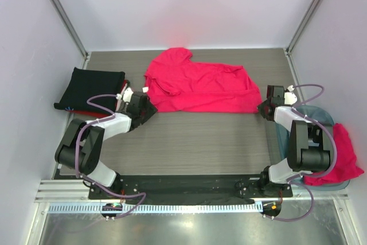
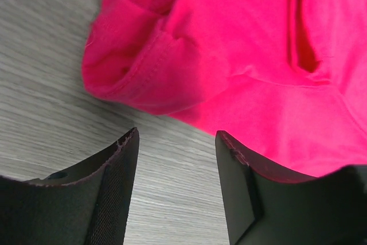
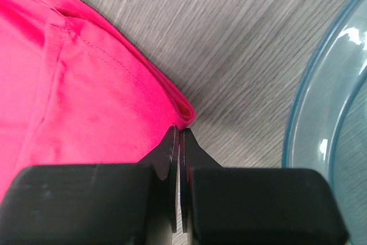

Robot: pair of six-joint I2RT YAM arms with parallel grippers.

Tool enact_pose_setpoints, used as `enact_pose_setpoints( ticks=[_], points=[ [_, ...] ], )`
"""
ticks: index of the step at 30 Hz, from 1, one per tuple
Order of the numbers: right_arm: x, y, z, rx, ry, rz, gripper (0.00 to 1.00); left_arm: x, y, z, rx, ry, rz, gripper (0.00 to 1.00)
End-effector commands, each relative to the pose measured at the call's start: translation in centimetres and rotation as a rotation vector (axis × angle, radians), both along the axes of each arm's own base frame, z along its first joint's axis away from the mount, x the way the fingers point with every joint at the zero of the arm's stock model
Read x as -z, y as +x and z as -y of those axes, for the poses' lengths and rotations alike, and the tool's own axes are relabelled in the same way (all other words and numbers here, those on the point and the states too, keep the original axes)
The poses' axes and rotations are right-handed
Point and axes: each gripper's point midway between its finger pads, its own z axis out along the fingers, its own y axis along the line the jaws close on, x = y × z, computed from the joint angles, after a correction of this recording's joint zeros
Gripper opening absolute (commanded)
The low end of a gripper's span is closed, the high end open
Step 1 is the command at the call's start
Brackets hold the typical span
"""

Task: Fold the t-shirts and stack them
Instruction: Fold the tshirt

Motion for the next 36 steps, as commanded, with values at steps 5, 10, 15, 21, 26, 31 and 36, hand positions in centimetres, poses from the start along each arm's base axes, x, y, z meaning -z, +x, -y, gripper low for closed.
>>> enact_pose_setpoints(
  ticks=[5,10,15,21,26,31,36],
  points=[
    [-1.0,1.0,0.4,0.0,-0.019,0.031,0.01,0.7,1.0,-4.1,-0.164,0.17,-0.019,0.52],
    [-1.0,1.1,0.2,-0.009,-0.007,0.029,0.01,2.4,1.8,-7.5,-0.229,0.185,-0.066,0.36],
    [-0.8,1.0,0.4,-0.002,-0.004,0.025,0.01,2.6,1.6,-10.0,-0.276,0.212,-0.078,0.18],
    [-0.7,1.1,0.3,-0.007,0.003,0.023,0.01,0.5,1.5,-9.6,-0.258,0.183,-0.018,0.23],
    [-0.7,1.0,0.3,-0.008,0.004,0.024,0.01,-1.5,0.8,-8.2,-0.221,0.161,0.043,0.53],
    [-0.5,1.0,0.1,-0.012,0.014,0.024,0.01,-2.8,0.4,-5.6,-0.171,0.054,0.082,0.57],
    [-0.3,1.1,0.0,-0.015,0.018,0.02,0.01,-2.3,0.7,-3.5,-0.154,-0.003,0.094,0.5]
  ],
)
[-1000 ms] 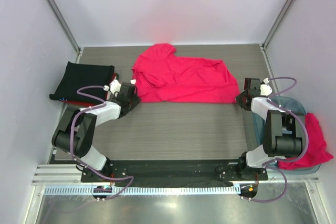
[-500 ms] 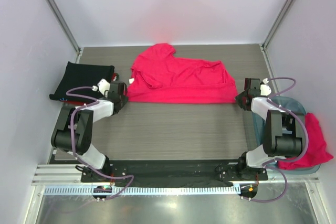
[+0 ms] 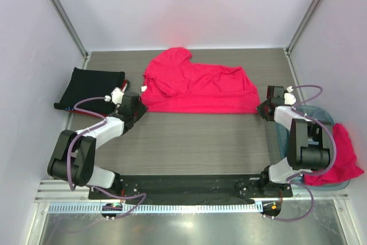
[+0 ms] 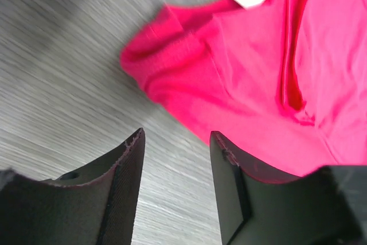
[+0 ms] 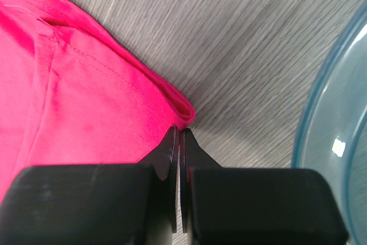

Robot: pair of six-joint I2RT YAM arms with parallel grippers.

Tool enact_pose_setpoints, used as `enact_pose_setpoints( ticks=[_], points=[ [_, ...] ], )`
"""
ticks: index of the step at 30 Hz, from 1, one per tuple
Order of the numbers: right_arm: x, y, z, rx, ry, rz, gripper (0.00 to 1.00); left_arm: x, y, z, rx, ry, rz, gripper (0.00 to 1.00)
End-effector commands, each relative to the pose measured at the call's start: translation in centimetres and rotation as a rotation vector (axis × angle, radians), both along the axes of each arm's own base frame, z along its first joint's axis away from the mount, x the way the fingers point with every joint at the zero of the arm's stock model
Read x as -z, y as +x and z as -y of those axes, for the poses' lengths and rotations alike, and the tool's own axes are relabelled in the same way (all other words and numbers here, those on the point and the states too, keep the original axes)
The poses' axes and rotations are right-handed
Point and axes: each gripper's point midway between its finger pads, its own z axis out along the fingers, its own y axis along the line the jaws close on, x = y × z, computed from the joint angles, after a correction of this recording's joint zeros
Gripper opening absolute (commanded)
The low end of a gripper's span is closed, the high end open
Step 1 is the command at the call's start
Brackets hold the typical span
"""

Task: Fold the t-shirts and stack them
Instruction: Fold the tshirt

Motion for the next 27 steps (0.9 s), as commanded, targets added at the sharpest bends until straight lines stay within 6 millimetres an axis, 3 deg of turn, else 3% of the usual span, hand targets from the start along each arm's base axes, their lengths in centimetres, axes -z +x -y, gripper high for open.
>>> enact_pose_setpoints(
  ticks=[1,6,16,22,25,27],
  points=[
    [-1.0,1.3,0.5,0.005,-0.018,0.04,0.01,-0.3,0.9,1.4,-0.003,-0.05,0.035,0.49],
    [-0.9,1.3,0.6,0.007,-0.02,0.04,0.01,1.7,1.8,1.6,-0.03,-0.05,-0.023,0.42],
    [-0.7,1.1,0.6,0.007,-0.022,0.04,0.01,4.5,2.8,1.1,-0.085,-0.035,-0.072,0.38],
    [-1.0,1.1,0.6,0.004,-0.022,0.05,0.01,5.4,3.3,0.8,-0.107,-0.013,-0.086,0.22],
    [-1.3,1.0,0.5,0.003,-0.024,0.06,0.01,5.3,4.0,0.6,-0.108,-0.003,-0.086,0.0],
    [-1.4,1.0,0.5,-0.001,-0.024,0.063,0.01,4.4,4.3,0.3,-0.102,0.027,-0.081,0.0]
  ],
)
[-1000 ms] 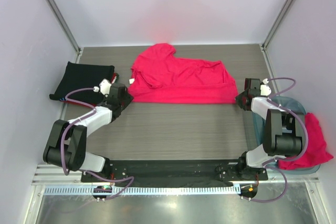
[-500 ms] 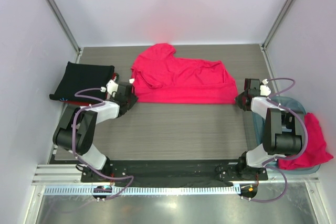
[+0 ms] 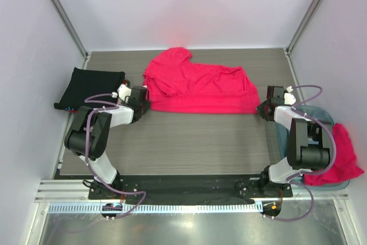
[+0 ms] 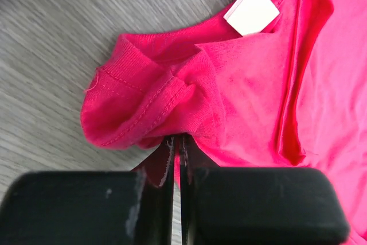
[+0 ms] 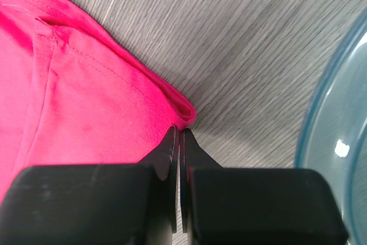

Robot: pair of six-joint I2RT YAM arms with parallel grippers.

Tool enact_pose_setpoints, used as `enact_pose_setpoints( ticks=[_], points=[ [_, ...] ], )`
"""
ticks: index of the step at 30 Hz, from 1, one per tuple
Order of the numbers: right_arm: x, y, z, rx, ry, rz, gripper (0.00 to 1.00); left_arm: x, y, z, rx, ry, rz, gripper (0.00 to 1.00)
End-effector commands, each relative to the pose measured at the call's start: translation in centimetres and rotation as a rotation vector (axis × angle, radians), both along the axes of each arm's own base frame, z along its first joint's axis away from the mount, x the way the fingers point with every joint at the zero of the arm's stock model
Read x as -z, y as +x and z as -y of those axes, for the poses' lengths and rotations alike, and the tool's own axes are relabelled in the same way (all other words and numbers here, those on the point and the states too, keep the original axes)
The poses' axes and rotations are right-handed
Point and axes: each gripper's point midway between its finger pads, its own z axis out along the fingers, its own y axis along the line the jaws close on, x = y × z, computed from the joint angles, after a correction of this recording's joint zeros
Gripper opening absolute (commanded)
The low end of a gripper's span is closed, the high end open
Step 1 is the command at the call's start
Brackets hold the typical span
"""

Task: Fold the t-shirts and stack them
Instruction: Fold the tshirt

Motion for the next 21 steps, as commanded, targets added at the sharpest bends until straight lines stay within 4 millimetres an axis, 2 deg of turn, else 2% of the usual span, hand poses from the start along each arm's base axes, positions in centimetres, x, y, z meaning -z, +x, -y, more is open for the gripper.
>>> enact_pose_setpoints(
  ticks=[1,6,9,10,12,14,16,17,18,21],
  points=[
    [-1.7,1.0,0.5,-0.005,-0.025,0.067,0.01,0.5,-0.6,-1.8,-0.017,0.096,-0.058,0.0],
    [-3.3,1.2,0.1,-0.021,-0.014,0.078,0.01,-2.8,-0.8,-2.8,0.015,0.185,-0.056,0.0],
    [-5.6,2.2,-0.4,-0.038,0.011,0.116,0.01,-5.5,-0.5,-2.6,0.038,0.187,-0.029,0.0],
    [-7.3,3.1,-0.5,-0.045,0.016,0.151,0.01,-7.0,-0.4,-2.5,0.04,0.182,-0.001,0.0],
    [-9.6,3.4,-0.8,-0.061,0.025,0.179,0.01,-9.2,-0.2,-2.4,0.047,0.173,0.028,0.0],
    [-13.3,4.0,-0.9,-0.079,0.011,0.238,0.01,-12.4,-0.3,-2.4,0.055,0.169,0.077,0.0],
    [-15.8,4.1,-0.7,-0.082,-0.004,0.284,0.01,-13.9,-0.7,-2.5,0.063,0.174,0.093,0.0],
    [-16.1,3.7,-0.8,-0.084,-0.007,0.282,0.01,-15.0,-1.1,-2.6,0.067,0.172,0.102,0.0],
    [-16.9,3.3,-0.7,-0.083,-0.014,0.298,0.01,-15.2,-1.4,-2.6,0.073,0.172,0.1,0.0],
    [-14.9,1.9,-0.9,-0.087,-0.008,0.247,0.01,-14.6,-2.4,-2.5,0.096,0.164,0.079,0.0]
  ],
)
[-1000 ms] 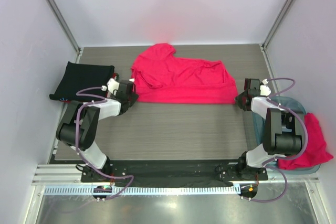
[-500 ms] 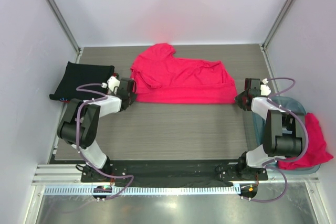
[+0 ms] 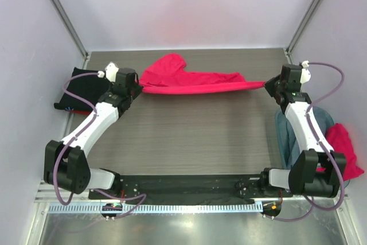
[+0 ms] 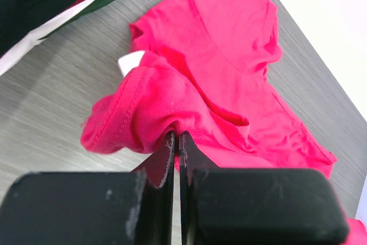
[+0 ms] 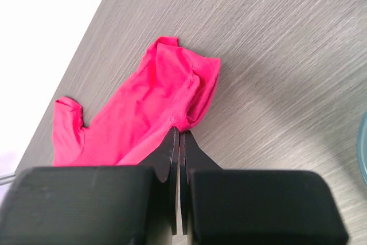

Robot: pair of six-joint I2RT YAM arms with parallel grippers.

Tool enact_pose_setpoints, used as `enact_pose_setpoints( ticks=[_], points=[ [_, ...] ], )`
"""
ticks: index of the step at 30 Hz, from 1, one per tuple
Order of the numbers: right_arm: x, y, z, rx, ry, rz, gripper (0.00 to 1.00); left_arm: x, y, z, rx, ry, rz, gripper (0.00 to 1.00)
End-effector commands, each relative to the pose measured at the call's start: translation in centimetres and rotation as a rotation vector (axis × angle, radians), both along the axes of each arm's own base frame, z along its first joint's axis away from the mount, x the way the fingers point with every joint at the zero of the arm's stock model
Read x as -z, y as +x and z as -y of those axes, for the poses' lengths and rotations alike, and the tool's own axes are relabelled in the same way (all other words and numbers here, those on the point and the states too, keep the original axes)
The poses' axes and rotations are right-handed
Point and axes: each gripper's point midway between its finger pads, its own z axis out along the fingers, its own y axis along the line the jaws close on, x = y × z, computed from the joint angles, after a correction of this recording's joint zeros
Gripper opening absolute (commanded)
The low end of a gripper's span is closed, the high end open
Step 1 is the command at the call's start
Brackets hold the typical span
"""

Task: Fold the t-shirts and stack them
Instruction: Fold the tshirt

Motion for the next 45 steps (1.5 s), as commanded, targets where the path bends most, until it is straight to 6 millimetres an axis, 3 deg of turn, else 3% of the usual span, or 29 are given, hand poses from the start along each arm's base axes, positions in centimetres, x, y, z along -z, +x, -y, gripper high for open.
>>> enact_pose_setpoints(
  ticks=[1,4,6,7,8,9,10,11,12,13,17,18,19,22,25,29,33,37,38,39,40,41,42,44,45],
  points=[
    [1.9,-2.0,0.0,-0.008,-0.013,-0.08,0.01,1.9,-2.1,-1.2,0.004,0.057,-0.089,0.0],
    [2.5,-2.4,-0.2,-0.018,-0.002,-0.092,0.01,2.2,-2.4,-1.1,0.011,0.054,-0.102,0.0],
    [0.6,-1.7,-0.4,-0.032,0.0,-0.049,0.01,1.2,-2.5,-1.3,0.016,0.065,-0.096,0.0],
    [-0.3,-1.8,-0.6,-0.044,0.002,-0.043,0.01,-0.9,-2.0,-1.2,0.017,0.062,-0.06,0.0],
    [-1.5,-1.6,-0.7,-0.053,-0.002,-0.024,0.01,-1.6,-2.3,-1.5,0.014,0.075,-0.065,0.0],
    [-4.2,-0.9,-0.7,-0.058,-0.009,0.031,0.01,-3.4,-2.4,-1.6,0.021,0.086,-0.035,0.0],
    [-5.6,-1.2,-0.7,-0.064,-0.02,0.043,0.01,-6.4,-2.0,-1.6,0.022,0.08,0.019,0.0],
    [-7.3,-1.2,-0.7,-0.067,-0.029,0.071,0.01,-7.5,-2.5,-1.8,0.026,0.088,0.023,0.0],
    [-10.5,-1.0,-0.7,-0.074,-0.041,0.134,0.01,-9.7,-3.1,-2.0,0.034,0.093,0.064,0.0],
    [-12.2,-1.7,-0.9,-0.085,-0.051,0.159,0.01,-12.2,-3.5,-2.2,0.036,0.088,0.102,0.0],
    [-19.6,-4.3,-1.4,-0.098,-0.076,0.311,0.01,-19.4,-6.9,-2.8,0.061,0.059,0.237,0.0],
    [-21.1,-5.0,-1.5,-0.099,-0.082,0.351,0.01,-20.6,-7.7,-2.7,0.079,0.043,0.264,0.0],
    [-22.0,-5.6,-1.6,-0.098,-0.081,0.378,0.01,-23.0,-9.4,-2.9,0.091,0.024,0.322,0.0],
    [-26.0,-8.4,-1.5,-0.064,-0.098,0.524,0.01,-26.3,-12.0,-3.2,0.116,0.003,0.403,0.0],
    [-28.3,-10.6,-0.8,-0.005,-0.118,0.634,0.01,-28.8,-13.9,-4.0,0.114,0.012,0.459,0.0],
    [-28.6,-10.1,-0.6,0.003,-0.125,0.624,0.01,-29.2,-12.9,-3.5,0.13,0.017,0.44,0.0],
    [-27.0,-8.0,-0.7,-0.01,-0.102,0.566,0.01,-26.8,-8.9,-1.1,0.191,0.016,0.348,0.0],
    [-24.7,-5.1,0.4,0.029,-0.104,0.485,0.01,-24.9,-4.7,-0.1,0.2,0.029,0.277,0.0],
    [-23.2,-3.5,0.6,0.029,-0.103,0.437,0.01,-24.7,-3.9,0.2,0.216,0.019,0.267,0.0],
    [-23.4,-2.9,0.7,0.026,-0.103,0.434,0.01,-25.0,-3.3,0.3,0.217,0.005,0.271,0.0],
    [-23.2,-2.2,0.7,0.02,-0.099,0.424,0.01,-24.2,-1.7,-0.1,0.207,-0.003,0.248,0.0],
    [-22.0,-0.4,0.4,-0.01,-0.086,0.386,0.01,-24.4,-1.0,-0.1,0.211,-0.017,0.254,0.0],
    [-23.2,0.3,0.2,-0.024,-0.082,0.406,0.01,-24.5,-0.4,0.1,0.23,-0.039,0.257,0.0],
    [-22.3,3.0,-0.3,-0.07,-0.046,0.374,0.01,-25.7,1.3,-0.9,0.219,-0.062,0.273,0.0],
    [-23.9,3.7,-0.8,-0.107,-0.027,0.405,0.01,-26.1,1.8,-1.2,0.221,-0.071,0.27,0.0]
  ],
)
